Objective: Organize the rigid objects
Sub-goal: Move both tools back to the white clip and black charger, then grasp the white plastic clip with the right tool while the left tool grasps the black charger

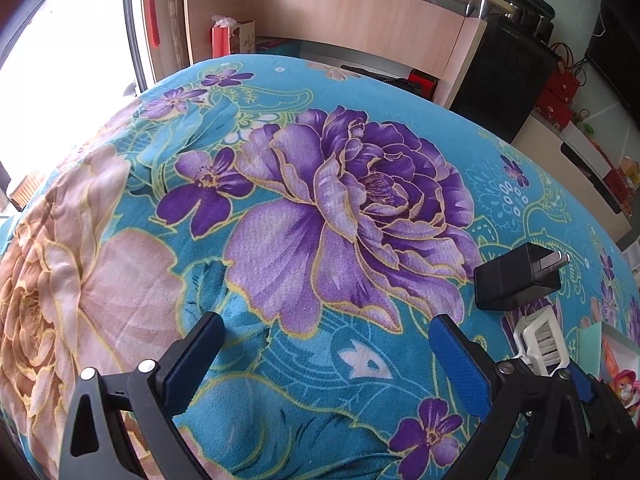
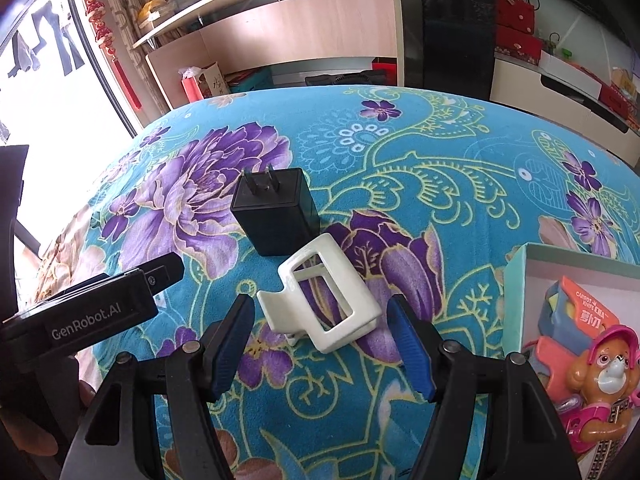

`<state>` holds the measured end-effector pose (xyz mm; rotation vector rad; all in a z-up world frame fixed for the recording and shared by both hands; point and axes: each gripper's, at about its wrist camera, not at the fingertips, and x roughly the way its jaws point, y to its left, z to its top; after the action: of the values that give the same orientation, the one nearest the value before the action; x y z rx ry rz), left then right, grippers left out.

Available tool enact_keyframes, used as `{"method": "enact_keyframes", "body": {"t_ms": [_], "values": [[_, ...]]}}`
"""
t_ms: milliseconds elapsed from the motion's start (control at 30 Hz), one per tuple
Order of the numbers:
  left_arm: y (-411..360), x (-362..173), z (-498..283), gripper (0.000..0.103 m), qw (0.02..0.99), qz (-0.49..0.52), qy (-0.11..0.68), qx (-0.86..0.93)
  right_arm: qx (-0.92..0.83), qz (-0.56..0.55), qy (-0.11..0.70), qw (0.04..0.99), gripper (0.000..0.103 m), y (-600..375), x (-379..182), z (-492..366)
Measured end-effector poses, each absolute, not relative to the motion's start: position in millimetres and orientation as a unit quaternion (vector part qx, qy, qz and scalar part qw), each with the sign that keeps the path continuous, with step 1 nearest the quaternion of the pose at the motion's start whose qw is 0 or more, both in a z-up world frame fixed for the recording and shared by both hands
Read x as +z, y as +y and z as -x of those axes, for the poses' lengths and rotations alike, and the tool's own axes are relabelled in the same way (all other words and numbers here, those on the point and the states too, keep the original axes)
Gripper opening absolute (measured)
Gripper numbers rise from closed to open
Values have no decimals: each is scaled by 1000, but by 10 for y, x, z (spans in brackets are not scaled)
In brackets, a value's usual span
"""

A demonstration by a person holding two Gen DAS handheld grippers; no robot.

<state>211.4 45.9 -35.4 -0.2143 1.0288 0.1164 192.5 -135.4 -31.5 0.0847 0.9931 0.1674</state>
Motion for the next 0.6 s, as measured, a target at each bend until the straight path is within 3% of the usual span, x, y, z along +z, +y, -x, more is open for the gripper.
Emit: {"method": "enact_keyframes", "body": {"t_ms": [233,433,600], "values": [[434,-357,-2133,103,864,97,492,56,70,-25,478,875,69,-1325,-373,-1936],[352,-332,-2154,103,867,91,489,42,63,-38,477,876,56,-1395,-354,-1930],[316,-307,-2152,103,870,87,484,38,68,-58,476,875,56,-1456,-320,-1919]]}}
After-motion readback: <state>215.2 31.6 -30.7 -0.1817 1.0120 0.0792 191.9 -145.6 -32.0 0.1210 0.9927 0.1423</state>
